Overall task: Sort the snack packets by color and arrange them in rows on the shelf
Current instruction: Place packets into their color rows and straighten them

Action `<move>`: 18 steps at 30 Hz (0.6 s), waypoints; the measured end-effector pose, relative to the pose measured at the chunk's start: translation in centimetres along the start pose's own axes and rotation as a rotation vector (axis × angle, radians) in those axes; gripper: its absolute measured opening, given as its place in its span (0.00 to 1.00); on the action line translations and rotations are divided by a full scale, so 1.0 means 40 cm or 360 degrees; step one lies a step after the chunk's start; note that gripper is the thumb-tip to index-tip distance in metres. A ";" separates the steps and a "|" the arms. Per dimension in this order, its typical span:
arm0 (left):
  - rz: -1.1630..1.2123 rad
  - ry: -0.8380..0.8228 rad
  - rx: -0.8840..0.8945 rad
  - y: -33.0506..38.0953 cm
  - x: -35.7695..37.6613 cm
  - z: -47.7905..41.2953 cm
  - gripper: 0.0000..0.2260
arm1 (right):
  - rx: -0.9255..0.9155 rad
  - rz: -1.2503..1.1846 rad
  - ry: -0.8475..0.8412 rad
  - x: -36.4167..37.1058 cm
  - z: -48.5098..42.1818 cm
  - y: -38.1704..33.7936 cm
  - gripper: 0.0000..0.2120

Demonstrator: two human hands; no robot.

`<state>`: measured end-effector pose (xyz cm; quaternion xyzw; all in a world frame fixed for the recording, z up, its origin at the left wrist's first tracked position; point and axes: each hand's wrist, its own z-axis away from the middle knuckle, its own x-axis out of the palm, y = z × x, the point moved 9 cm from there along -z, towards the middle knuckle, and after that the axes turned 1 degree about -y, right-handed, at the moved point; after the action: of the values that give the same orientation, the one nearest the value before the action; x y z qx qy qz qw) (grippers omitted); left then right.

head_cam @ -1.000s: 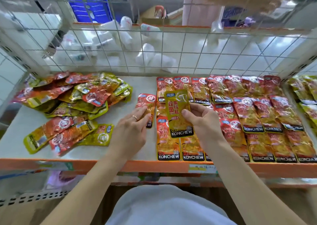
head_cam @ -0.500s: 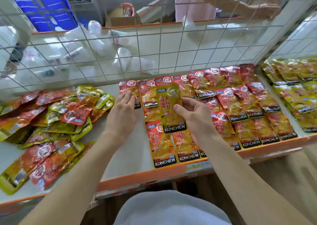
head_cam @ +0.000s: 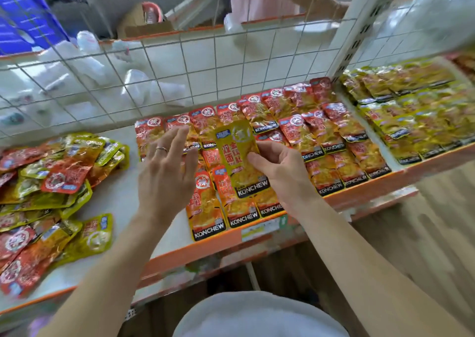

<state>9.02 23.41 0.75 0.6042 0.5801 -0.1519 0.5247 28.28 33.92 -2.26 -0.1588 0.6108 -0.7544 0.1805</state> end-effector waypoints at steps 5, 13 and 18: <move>0.0032 -0.0005 0.0080 0.176 0.050 0.023 0.24 | -0.0069 -0.0008 0.0043 -0.172 0.048 -0.050 0.08; 0.0045 -0.0167 0.0374 0.602 0.235 0.092 0.27 | -0.0093 -0.0177 0.0398 -0.638 0.167 -0.068 0.07; 0.0005 -0.0234 0.0490 0.835 0.337 0.144 0.29 | -0.0102 -0.0143 0.0537 -0.882 0.240 -0.062 0.05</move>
<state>43.98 33.52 3.04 0.6656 0.5089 -0.2820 0.4673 63.72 42.53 1.43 -0.0627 0.6484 -0.7579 0.0365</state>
